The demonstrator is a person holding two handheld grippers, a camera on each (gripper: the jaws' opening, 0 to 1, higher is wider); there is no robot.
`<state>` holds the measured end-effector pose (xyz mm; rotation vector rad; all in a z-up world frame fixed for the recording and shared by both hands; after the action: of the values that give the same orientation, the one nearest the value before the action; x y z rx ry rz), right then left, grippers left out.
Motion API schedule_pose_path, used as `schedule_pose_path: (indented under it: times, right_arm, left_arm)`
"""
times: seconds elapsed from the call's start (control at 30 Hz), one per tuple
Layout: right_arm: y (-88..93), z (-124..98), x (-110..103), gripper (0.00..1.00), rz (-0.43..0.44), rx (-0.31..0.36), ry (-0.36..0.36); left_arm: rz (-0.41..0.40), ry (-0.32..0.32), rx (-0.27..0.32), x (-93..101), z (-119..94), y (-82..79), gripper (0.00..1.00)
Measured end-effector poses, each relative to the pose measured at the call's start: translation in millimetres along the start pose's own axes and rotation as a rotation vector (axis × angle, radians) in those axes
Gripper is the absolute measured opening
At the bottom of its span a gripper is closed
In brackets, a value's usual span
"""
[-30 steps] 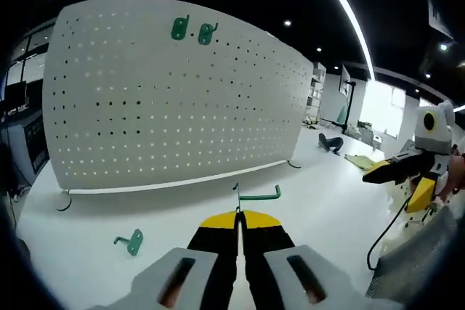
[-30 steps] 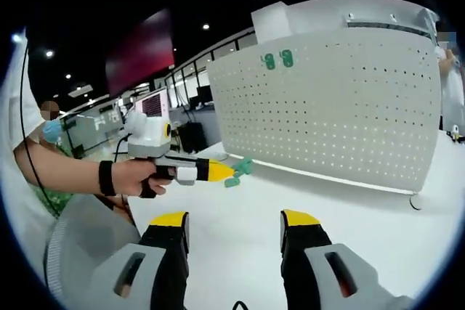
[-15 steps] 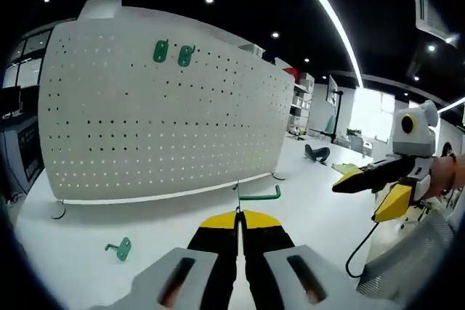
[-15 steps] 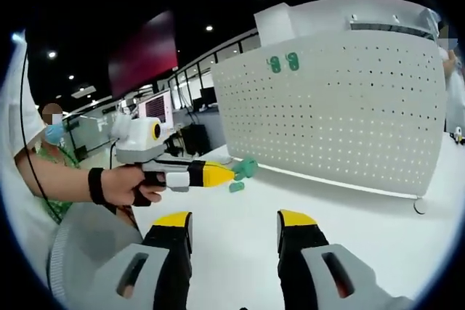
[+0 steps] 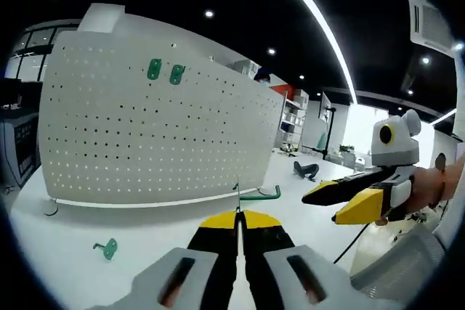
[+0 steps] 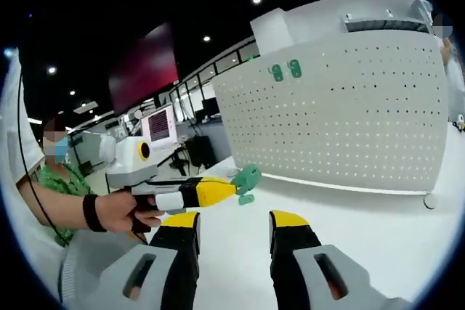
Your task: Insert the hook assembly into the mounting plate slot until the hook locks in place.
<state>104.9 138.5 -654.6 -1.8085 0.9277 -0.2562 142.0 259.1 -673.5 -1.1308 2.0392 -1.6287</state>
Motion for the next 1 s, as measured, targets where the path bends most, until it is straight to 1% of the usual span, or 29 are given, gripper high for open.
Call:
schedule_pose_path:
  times: [0.13, 0.23, 0.33, 0.4, 0.47, 0.63, 0.73, 0.77, 0.83, 1.0]
  right_arm:
    - [-3.8, 0, 0, 0.34, 0.007, 0.016, 0.010]
    - [-5.3, -1, 0, 0.30, 0.020, 0.023, 0.010]
    - [-6.5, -1, 1, 0.30, 0.031, 0.029, 0.008]
    - [-7.6, -1, 0, 0.30, 0.038, 0.038, 0.008]
    - [-8.7, -1, 0, 0.30, 0.061, 0.051, 0.002]
    - [-11.0, 0, 0, 0.27, 0.098, 0.069, -0.010]
    - [-10.9, 1, -1, 0.27, 0.106, 0.068, -0.020]
    - [-10.6, 1, -1, 0.26, 0.110, 0.065, -0.024]
    - [-11.7, 1, -1, 0.24, 0.117, 0.075, -0.027]
    - [-12.4, 1, -1, 0.23, 0.136, 0.078, -0.036]
  left_arm:
    - [-0.007, 0.014, 0.021, 7.1, -1, -1.8, 0.01]
    - [-0.015, 0.021, 0.034, 9.8, -2, -3.0, 0.01]
    - [-0.007, 0.027, 0.032, 13.7, -3, -2.6, 0.01]
    - [-0.008, 0.041, 0.041, 17.8, -4, -3.4, 0.01]
    - [0.001, 0.043, 0.037, 20.8, -5, -1.5, 0.01]
    - [0.021, 0.064, 0.053, 29.7, -6, -1.1, 0.01]
    - [0.019, 0.070, 0.056, 30.8, -5, -1.3, 0.01]
    - [0.034, 0.071, 0.055, 32.7, -4, -0.7, 0.01]
    - [0.036, 0.070, 0.048, 33.5, -4, 0.6, 0.01]
    - [0.053, 0.078, 0.061, 37.1, -3, -0.1, 0.01]
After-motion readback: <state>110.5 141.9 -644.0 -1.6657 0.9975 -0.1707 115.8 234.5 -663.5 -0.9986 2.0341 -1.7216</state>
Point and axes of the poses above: the point that each gripper's makers call its tool centre point, and the gripper's own axes: z roughly forward along the fingers, x roughly to its right, y roughly out of its underside, the point moved 5 cm from there along -z, roughly backward along the fingers, and after that the axes turned 13 degrees about -x, right-handed, at the moved point
